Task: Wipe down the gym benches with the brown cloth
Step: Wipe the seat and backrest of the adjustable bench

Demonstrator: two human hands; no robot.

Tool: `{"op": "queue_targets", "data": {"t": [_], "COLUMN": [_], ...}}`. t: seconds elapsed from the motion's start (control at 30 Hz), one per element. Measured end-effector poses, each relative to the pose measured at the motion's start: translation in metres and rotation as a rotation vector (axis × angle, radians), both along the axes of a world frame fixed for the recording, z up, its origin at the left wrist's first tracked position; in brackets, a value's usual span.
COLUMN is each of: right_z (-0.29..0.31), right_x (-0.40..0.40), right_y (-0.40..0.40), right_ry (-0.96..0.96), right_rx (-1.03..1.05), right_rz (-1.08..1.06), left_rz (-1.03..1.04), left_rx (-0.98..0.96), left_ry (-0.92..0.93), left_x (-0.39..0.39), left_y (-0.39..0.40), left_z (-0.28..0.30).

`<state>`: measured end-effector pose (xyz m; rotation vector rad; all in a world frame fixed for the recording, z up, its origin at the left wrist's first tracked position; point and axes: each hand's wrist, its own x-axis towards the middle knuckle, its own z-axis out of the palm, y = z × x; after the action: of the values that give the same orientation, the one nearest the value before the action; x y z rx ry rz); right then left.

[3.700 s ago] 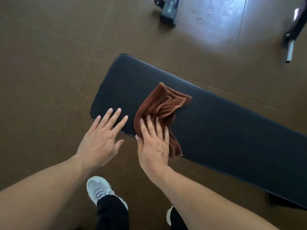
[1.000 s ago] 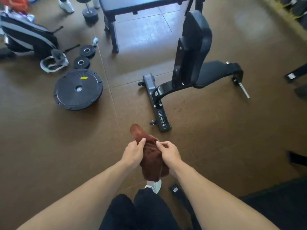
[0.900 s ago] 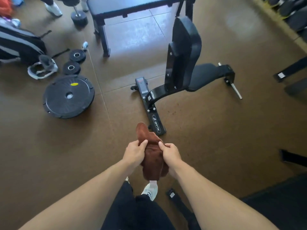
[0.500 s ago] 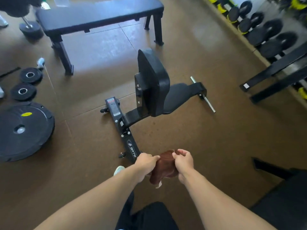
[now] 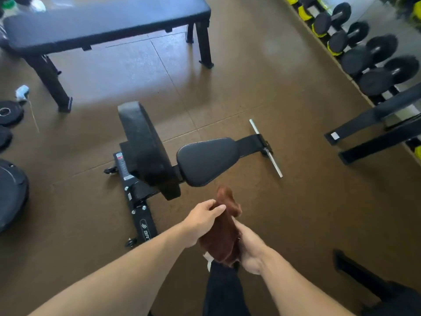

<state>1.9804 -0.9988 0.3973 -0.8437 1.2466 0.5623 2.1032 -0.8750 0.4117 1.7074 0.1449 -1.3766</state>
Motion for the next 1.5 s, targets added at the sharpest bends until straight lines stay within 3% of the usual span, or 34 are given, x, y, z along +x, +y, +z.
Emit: {"op": "queue_targets", "data": {"t": [0.13, 0.27, 0.57, 0.77, 0.9, 1.0, 1.1, 1.2, 1.3, 1.37, 1.5], "right_z": [-0.016, -0.02, -0.051, -0.097, -0.151, -0.196, -0.229, -0.238, -0.233, -0.231, -0.27], "right_x": [0.042, 0.091, 0.217, 0.257, 0.25, 0.248, 0.247, 0.253, 0.272, 0.286, 0.302], "right_y": [-0.086, -0.143, -0.149, -0.142, -0.153, -0.169, -0.183, -0.189, -0.195, -0.196, -0.17], "right_ry": [-0.065, -0.135, -0.429, -0.516, -0.347, -0.127, -0.074, -0.17, -0.439, -0.557, -0.534], "right_rx": [-0.182, -0.422, -0.684, -0.868, -0.849, -0.699, -0.543, -0.607, -0.738, -0.693, -0.472], "right_rz": [0.062, 0.271, 0.663, 0.76, 0.841, 0.82, 0.772, 0.879, 0.959, 1.036, 1.385], "left_rz": [0.108, 0.315, 0.683, 0.639, 0.545, 0.505, 0.461, 0.549, 0.614, 0.636, 0.815], "left_rx": [0.052, 0.132, 0.137, 0.103, 0.141, 0.193, 0.336, 0.362, 0.289, 0.28, 0.636], "left_ry": [-0.141, -0.157, -0.26, -0.273, -0.108, 0.069, 0.086, 0.061, -0.044, -0.108, -0.146], "left_x": [0.024, 0.029, 0.093, 0.137, 0.14, 0.142, 0.144, 0.146, 0.162, 0.169, 0.165], "left_y": [-0.062, -0.1, -0.111, -0.112, -0.118, -0.128, -0.137, -0.151, -0.171, -0.178, -0.167], "left_z": [-0.009, -0.023, -0.058, -0.114, -0.17, -0.204, -0.233, -0.245, -0.243, -0.241, -0.264]}}
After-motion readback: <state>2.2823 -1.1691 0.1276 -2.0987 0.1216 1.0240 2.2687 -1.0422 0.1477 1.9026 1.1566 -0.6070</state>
